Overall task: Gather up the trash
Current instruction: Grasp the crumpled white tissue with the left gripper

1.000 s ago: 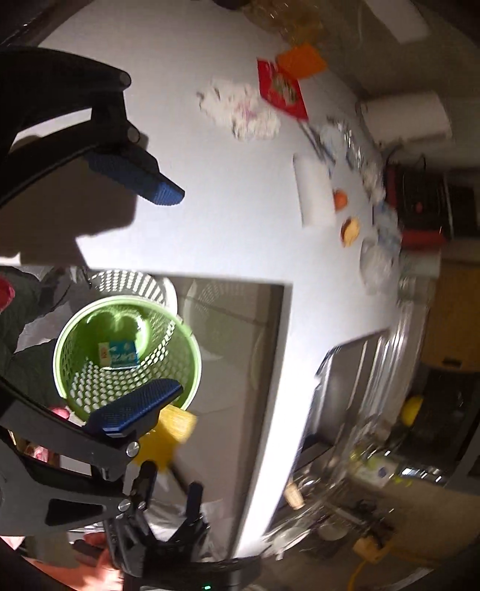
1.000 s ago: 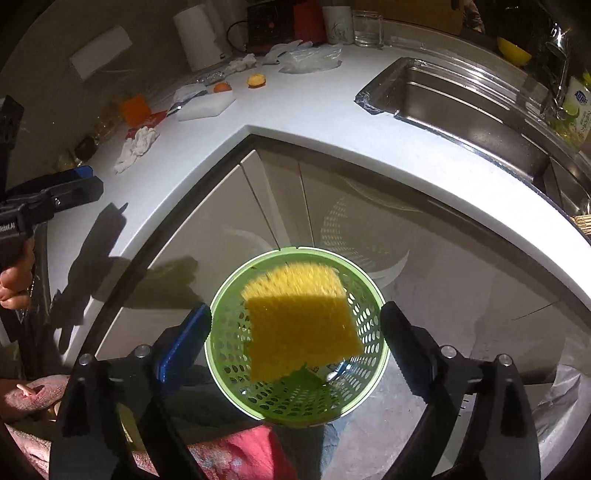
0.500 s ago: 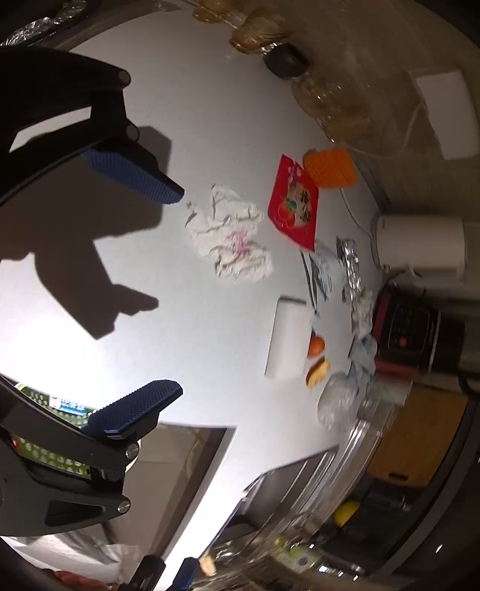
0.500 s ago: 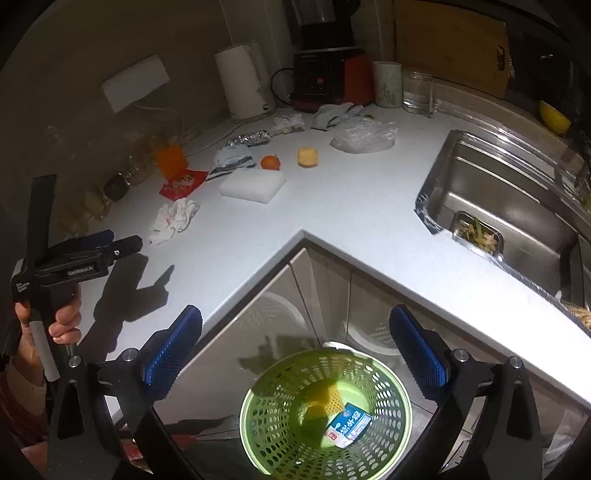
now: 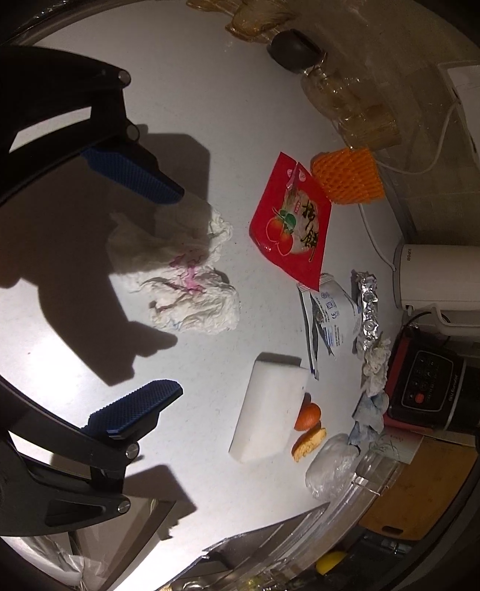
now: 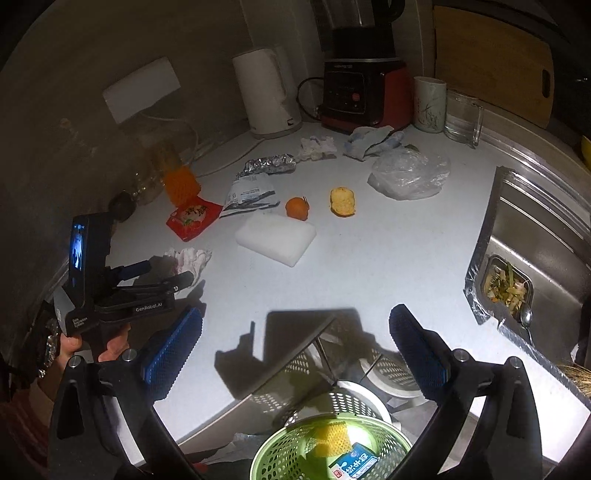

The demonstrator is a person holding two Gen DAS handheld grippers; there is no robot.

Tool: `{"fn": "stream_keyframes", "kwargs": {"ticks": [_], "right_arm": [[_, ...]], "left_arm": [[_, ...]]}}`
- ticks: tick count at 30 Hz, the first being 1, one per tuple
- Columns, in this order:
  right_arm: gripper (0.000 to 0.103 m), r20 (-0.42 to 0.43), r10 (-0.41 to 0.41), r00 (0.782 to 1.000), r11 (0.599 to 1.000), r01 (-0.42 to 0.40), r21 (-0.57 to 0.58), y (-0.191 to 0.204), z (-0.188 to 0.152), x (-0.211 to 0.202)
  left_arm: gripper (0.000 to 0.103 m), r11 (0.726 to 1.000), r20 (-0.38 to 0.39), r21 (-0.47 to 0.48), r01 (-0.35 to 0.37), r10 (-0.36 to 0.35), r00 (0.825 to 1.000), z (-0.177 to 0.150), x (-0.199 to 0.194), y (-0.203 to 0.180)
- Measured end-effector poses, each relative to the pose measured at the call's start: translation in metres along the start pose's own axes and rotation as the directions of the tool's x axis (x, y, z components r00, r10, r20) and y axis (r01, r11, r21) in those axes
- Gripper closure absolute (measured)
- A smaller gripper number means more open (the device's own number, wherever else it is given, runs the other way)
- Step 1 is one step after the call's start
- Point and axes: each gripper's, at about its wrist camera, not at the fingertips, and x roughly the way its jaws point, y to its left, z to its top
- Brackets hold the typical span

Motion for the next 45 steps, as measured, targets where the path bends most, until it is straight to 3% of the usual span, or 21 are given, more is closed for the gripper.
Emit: {"fn": "stream_keyframes", "kwargs": {"ticks": [6,21,26,29,37,45], "right_arm": [[0.002,-0.023,0.029,0.999,1.0,-0.029,-0.009,0.005,0.02,0.027],[0.002,-0.068,0.071,0.995,0.996,-0.074,-0.042,0.014,0.045,0.067],[0.002,-0.08,0.075,0.994,0.996,-0.078,-0.043,0.012,0.047,0.076],[0.002,-0.089,0.077,0.993,0.996,-0.081,-0.048,0.009,0.047,0.081],[0.002,-0.121,0.09,0.989,0.991,-0.101,-0.086,0.004,0.048,0.102],[0.002,-0.147,0.126,0.981,0.951,-0.161,-0.262,0.009,0.05,0.129]], "left_arm": [[0.012,1.0,-0.012,-0.005,-0.019,0.019,1.0,0.005,0.012,0.003],[0.043,0.997,-0.036,0.005,-0.074,0.074,0.997,0.008,0.028,0.006],[0.062,0.995,-0.029,0.034,-0.09,0.091,0.995,0.01,0.028,0.0],[0.068,0.994,-0.025,0.047,-0.103,0.105,0.994,0.01,0.028,-0.002],[0.077,0.992,-0.017,0.047,-0.115,0.116,0.993,0.012,0.024,-0.003],[0.079,0.995,-0.009,0.03,-0.099,0.099,0.995,0.014,0.012,-0.001]]}}
